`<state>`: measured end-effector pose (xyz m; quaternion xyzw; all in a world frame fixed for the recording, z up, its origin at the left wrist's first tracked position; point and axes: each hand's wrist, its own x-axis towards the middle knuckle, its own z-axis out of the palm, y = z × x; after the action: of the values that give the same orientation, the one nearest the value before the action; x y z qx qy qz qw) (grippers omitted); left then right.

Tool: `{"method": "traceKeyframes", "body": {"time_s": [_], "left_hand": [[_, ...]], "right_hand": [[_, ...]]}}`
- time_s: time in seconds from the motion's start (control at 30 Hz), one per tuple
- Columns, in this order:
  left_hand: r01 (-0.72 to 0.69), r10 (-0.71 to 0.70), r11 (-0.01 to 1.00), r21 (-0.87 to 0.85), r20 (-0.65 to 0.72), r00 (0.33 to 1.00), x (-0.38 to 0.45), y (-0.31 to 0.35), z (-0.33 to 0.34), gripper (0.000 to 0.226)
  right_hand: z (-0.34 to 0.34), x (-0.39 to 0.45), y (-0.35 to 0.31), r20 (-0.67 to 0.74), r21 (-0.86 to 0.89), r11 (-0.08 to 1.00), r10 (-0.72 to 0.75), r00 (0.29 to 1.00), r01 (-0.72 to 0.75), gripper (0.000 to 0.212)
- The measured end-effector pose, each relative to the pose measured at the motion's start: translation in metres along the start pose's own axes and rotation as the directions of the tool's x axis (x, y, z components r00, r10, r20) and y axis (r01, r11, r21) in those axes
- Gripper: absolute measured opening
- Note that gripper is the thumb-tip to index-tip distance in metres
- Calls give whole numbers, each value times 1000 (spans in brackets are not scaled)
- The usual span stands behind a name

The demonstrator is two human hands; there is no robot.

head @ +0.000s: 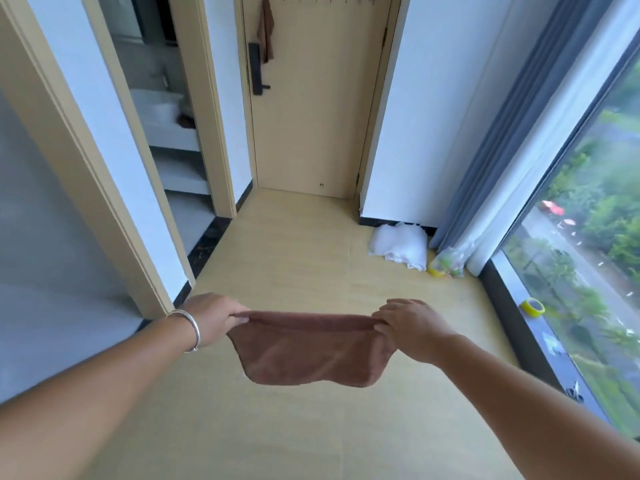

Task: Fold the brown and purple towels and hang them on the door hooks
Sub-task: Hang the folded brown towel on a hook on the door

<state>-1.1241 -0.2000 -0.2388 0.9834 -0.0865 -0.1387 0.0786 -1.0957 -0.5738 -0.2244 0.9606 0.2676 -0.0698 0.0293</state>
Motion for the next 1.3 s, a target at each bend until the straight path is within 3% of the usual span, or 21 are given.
{"method": "traceKeyframes", "body": {"time_s": [0.2, 0.53, 0.67, 0.87, 1.07, 1.3], "left_hand": [[51, -16, 991, 126, -259, 966, -18, 35, -106, 31], [115, -37, 981, 154, -436, 899, -54, 87, -255, 40], [191, -54, 962, 198, -545, 837, -64, 102, -283, 39], [295, -102, 942, 159, -703, 704, -69, 121, -324, 44], [367, -60, 900, 235, -767, 639, -51, 119, -350, 44], [324, 2, 913, 248, -797, 604, 1, 63, -377, 47]], "right_hand": [[-111, -20, 9, -186, -13, 994, 103, 977, -107, 33], [-237, -43, 34, -387, -2, 975, 205, 899, -223, 41], [-269, -51, 39, -447, -57, 971, 181, 876, -230, 43], [-322, -50, 44, -591, -63, 958, 190, 784, -280, 43], [-351, -29, 50, -652, -105, 942, 176, 737, -317, 40], [-367, 30, 58, -700, -158, 933, 127, 703, -325, 38]]}}
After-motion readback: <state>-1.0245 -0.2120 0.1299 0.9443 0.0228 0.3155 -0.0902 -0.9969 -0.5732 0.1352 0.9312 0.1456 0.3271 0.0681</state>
